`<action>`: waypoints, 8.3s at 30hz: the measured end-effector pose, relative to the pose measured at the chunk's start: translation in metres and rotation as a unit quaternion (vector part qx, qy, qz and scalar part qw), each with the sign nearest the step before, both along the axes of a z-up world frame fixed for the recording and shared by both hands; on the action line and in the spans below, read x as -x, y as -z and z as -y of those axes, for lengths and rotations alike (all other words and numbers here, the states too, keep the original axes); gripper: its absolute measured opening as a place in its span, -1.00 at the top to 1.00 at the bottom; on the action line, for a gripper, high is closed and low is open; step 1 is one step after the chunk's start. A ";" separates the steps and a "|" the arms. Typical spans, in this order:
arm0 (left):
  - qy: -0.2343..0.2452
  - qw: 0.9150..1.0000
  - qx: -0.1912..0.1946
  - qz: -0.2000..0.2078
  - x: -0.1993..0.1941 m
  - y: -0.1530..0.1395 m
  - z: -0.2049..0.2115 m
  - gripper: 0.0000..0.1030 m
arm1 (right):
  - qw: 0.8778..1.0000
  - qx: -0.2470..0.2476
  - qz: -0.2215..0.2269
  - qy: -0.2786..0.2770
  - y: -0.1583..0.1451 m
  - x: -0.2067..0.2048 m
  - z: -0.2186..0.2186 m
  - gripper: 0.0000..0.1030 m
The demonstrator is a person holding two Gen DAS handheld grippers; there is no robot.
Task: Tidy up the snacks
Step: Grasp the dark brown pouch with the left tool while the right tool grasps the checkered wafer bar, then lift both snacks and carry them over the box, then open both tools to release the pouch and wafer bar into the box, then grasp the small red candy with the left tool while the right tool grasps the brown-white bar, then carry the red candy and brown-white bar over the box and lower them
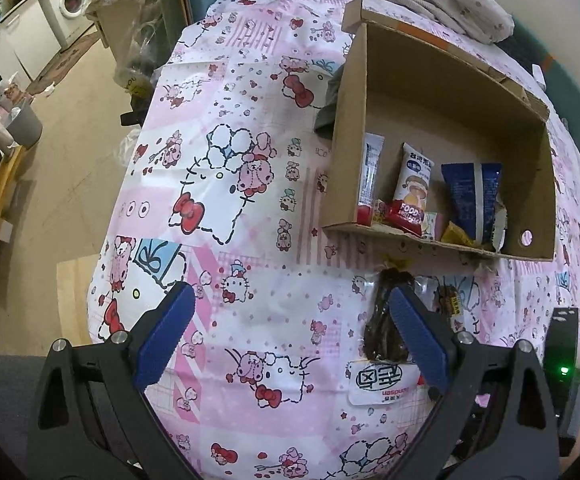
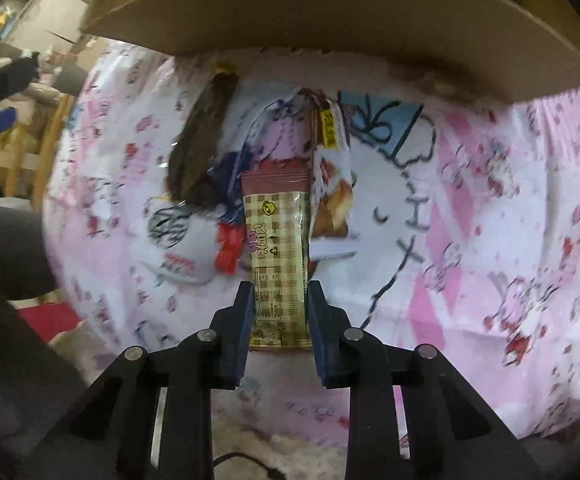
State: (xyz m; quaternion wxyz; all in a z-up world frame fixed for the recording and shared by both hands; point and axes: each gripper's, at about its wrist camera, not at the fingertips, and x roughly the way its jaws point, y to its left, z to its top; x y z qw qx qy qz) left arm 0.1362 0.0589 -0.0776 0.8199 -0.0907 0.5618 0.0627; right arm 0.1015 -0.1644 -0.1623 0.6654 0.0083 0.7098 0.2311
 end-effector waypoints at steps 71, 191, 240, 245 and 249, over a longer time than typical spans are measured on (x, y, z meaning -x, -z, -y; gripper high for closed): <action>0.098 0.986 -0.004 -0.134 0.019 0.099 0.071 0.79 | 0.971 -0.158 0.092 0.153 -0.081 -0.002 0.067 0.46; 0.117 0.992 0.017 0.054 -0.021 -0.014 0.063 -0.91 | 0.926 -0.174 0.165 0.292 -0.101 -0.054 0.128 -0.70; 0.146 0.988 0.012 -0.055 0.017 0.036 0.064 0.86 | 0.997 0.051 0.061 -0.009 0.005 -0.038 -0.003 0.69; 0.140 0.989 0.004 -0.045 0.017 0.033 0.062 0.87 | 0.997 0.019 0.069 0.014 -0.013 -0.035 0.012 0.70; 0.129 0.991 -0.003 -0.040 0.016 0.033 0.056 0.86 | 0.997 -0.006 0.071 0.036 -0.028 -0.031 0.028 0.70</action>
